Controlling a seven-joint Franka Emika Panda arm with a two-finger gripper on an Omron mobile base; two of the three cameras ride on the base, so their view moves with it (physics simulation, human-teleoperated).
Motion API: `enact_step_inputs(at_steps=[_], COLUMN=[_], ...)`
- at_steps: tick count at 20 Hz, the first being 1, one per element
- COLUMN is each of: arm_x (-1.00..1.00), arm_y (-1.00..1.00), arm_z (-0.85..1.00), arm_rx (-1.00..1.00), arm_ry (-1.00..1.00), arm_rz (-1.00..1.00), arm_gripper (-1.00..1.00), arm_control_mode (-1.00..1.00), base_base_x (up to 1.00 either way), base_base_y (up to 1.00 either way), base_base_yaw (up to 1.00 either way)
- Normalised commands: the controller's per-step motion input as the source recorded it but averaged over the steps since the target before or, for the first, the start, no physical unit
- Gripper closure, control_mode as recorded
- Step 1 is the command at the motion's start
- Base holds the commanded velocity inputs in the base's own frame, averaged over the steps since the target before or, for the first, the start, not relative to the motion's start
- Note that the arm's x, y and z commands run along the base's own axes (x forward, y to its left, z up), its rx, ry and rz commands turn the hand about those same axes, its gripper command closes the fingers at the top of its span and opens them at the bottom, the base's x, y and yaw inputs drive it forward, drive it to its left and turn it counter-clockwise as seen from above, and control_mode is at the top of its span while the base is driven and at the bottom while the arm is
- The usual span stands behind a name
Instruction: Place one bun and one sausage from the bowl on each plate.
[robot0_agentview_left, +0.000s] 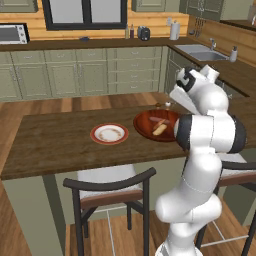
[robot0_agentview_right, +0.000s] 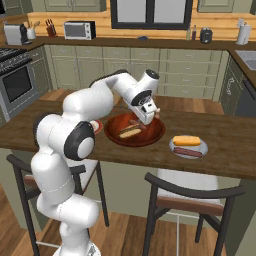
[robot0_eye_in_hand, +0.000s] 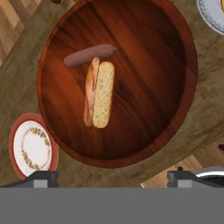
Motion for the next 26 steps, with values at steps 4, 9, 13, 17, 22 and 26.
enact_step_inputs(at_steps=[4, 9, 13, 17, 22, 26], arm_x=[0.29, 0.15, 0.04, 0.10, 0.16, 0.24], arm_y=[0.14, 0.01, 0.00, 0.00, 0.00, 0.00], arm_z=[-0.28, -0.15, -0.14, -0.21, -0.28, -0.29], arm_rx=[0.00, 0.00, 0.00, 0.00, 0.00, 0.00], arm_ry=[0.02, 0.00, 0.00, 0.00, 0.00, 0.00], arm_rz=[-0.03, -0.07, -0.06, -0.06, -0.03, -0.01], arm_gripper=[-1.00, -1.00, -1.00, -1.00, -1.00, -1.00], arm_control_mode=[-1.00, -1.00, -1.00, -1.00, -1.00, -1.00], base_base_x=[0.00, 0.00, 0.00, 0.00, 0.00, 0.00], base_base_y=[0.00, 0.00, 0.00, 0.00, 0.00, 0.00], base_base_yaw=[0.00, 0.00, 0.00, 0.00, 0.00, 0.00])
